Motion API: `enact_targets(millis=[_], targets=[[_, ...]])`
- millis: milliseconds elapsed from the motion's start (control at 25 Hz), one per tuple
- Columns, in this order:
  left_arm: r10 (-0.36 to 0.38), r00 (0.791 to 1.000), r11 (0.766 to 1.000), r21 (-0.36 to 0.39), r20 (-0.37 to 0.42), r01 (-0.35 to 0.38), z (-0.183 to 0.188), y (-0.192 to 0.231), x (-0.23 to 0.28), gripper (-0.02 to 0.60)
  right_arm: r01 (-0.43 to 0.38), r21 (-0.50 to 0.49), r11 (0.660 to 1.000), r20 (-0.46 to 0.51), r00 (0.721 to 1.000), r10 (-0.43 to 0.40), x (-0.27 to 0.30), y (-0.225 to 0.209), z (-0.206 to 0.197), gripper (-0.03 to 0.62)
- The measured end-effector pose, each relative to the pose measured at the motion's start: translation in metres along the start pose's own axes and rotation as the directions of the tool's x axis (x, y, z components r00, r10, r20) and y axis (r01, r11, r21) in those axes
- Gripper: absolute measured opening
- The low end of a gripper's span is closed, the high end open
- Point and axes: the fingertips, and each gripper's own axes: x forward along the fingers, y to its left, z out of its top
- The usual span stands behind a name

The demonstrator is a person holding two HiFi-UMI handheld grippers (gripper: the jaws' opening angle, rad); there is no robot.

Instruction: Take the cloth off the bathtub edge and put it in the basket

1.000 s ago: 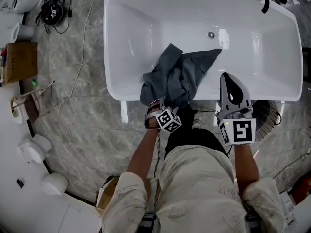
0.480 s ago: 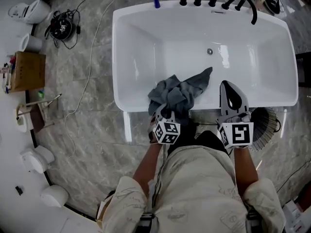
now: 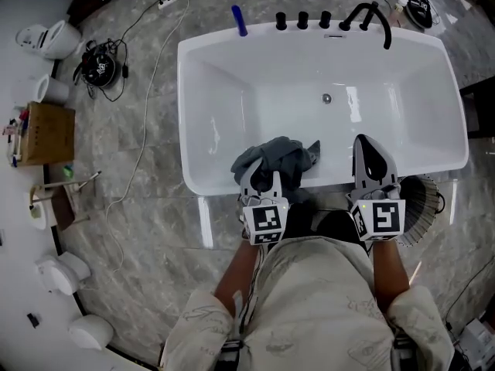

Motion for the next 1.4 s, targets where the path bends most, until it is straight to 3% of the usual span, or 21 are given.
enact_targets(millis=[160,400,760,1040,1280,1400], targets=[[0.013,0.989,1.0,-0.01,0.145,-0.012,0.064,-0.002,-0.006,0.046,0.037,0.022,0.999,0.041,0.998,-0.038,-0.01,-0.018,0.012,-0.011],[0.028,0.949,0.999,-0.038,0.315,-0.017,0.141,-0.021,-0.01,0.046,0.091,0.028,0.995,0.122,0.988,-0.093,-0.031,-0.058,0.036,-0.011],[-0.038,0.888,0.999,-0.013,0.458,0.05,0.222,-0.093,0.0,0.046,0.224,0.071,0.972,0.201,0.951,-0.234,-0.088,-0.144,0.054,-0.011],[-0.153,0.836,0.987,0.046,0.528,0.151,0.271,-0.166,0.001,0.046,0.373,0.098,0.923,0.236,0.892,-0.385,-0.152,-0.209,0.064,-0.011],[-0.274,0.799,0.96,0.104,0.535,0.259,0.288,-0.247,0.005,0.046,0.508,0.118,0.853,0.226,0.823,-0.522,-0.223,-0.265,0.051,-0.011],[-0.351,0.774,0.934,0.141,0.527,0.328,0.298,-0.292,0.008,0.046,0.581,0.135,0.802,0.209,0.775,-0.597,-0.262,-0.293,0.041,-0.011]])
